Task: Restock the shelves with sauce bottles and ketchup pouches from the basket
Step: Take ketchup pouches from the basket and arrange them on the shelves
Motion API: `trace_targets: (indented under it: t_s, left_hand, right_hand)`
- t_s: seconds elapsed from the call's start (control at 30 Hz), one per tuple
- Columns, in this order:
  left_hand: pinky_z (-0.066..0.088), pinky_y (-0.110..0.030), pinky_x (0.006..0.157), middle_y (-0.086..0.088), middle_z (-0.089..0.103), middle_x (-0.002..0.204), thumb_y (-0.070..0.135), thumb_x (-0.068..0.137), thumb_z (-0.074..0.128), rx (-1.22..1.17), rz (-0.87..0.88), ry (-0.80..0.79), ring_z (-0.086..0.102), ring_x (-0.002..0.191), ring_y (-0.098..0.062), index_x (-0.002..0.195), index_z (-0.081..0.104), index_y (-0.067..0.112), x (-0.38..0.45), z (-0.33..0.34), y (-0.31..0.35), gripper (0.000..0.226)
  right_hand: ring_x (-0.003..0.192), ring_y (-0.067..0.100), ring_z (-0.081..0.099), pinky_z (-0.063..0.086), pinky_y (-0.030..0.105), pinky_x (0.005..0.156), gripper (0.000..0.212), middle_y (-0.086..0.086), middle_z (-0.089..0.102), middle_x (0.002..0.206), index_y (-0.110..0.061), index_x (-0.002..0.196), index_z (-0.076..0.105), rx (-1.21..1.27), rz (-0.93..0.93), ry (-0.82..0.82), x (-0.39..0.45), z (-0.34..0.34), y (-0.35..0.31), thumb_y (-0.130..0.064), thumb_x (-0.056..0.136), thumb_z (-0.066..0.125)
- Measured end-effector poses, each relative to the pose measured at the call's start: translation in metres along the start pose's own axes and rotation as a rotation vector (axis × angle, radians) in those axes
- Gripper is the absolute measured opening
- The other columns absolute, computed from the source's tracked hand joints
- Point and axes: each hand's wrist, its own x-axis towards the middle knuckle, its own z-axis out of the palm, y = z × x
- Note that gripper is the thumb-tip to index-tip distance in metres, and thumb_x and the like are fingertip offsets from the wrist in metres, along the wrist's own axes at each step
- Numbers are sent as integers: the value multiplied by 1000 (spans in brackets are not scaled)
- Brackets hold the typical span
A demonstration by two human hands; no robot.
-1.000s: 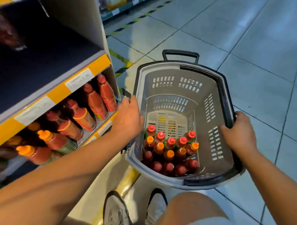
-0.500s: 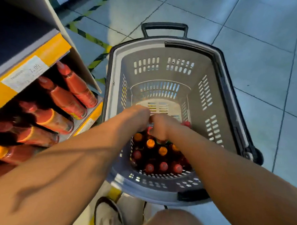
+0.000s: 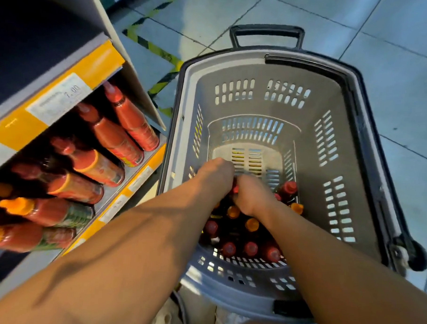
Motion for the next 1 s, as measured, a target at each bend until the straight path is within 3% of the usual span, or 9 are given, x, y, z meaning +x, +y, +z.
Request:
trace_targets:
  t_s: [0.1,0.23,0.4,0.53,0.63,0.7,0.87,0.93,1.0]
  left_hand:
    - [51,-34,95,-13,64,133,11,101,53,-71,31,46,62,124,-30,128,63,8,-15,-26,2,29]
    - [54,-38,93,-16,69,125,11,92,65,-168,5,126,66,119,-33,123,66,6,-52,-73,-1,31]
    - [52,-38,72,-9,64,86,20,90,70,-317,-16,336,68,100,-34,84,60,11,-122,-123,-27,14]
    - [48,-32,73,-8,71,100,25,91,65,-517,-21,556,65,96,-27,101,70,15,-206,-151,-61,15]
    - [44,-27,66,5,68,82,24,86,67,-702,-31,687,64,77,-14,95,73,22,-282,-156,-92,10]
    - [52,-28,65,10,64,71,20,85,70,-809,-52,749,61,66,-7,93,76,21,-330,-153,-114,10]
    - [64,-51,79,-14,76,89,12,90,74,-1119,-150,801,78,81,-29,97,77,16,-447,-131,-162,10]
    - [65,-43,79,-15,76,93,5,92,72,-1195,-182,835,78,85,-32,99,76,11,-486,-116,-180,11]
    - [62,-25,69,-13,77,95,5,94,72,-1229,-237,890,78,84,-25,102,76,11,-521,-98,-195,12]
  right_hand:
    - [87,26,67,58,43,78,13,0,71,93,-28,99,67,125,9,81,-2,-13,2,-34,87,64]
    - [86,28,66,51,36,73,6,4,70,86,-25,87,69,258,25,163,-19,-53,-10,-23,84,74]
    - [71,22,61,39,32,63,8,-1,70,74,-19,84,75,434,-30,374,-69,-108,-41,-26,86,79]
    - [68,14,58,43,18,63,10,-3,68,76,-14,95,76,566,-148,537,-122,-144,-82,-21,89,78]
    - [81,25,68,54,39,79,13,4,74,85,-17,95,75,634,-238,599,-164,-161,-119,-29,89,77]
    - [79,28,68,54,43,78,12,10,74,85,-20,93,74,659,-315,648,-193,-169,-145,-32,90,74]
    - [80,31,68,55,46,77,23,6,74,83,-25,97,77,674,-493,658,-256,-182,-215,-45,88,72]
    - [81,32,69,57,52,78,21,7,74,84,-28,94,77,676,-551,621,-270,-180,-242,-47,85,72]
    - [80,33,68,58,52,77,13,8,73,83,-30,89,77,660,-610,572,-279,-173,-271,-42,87,73]
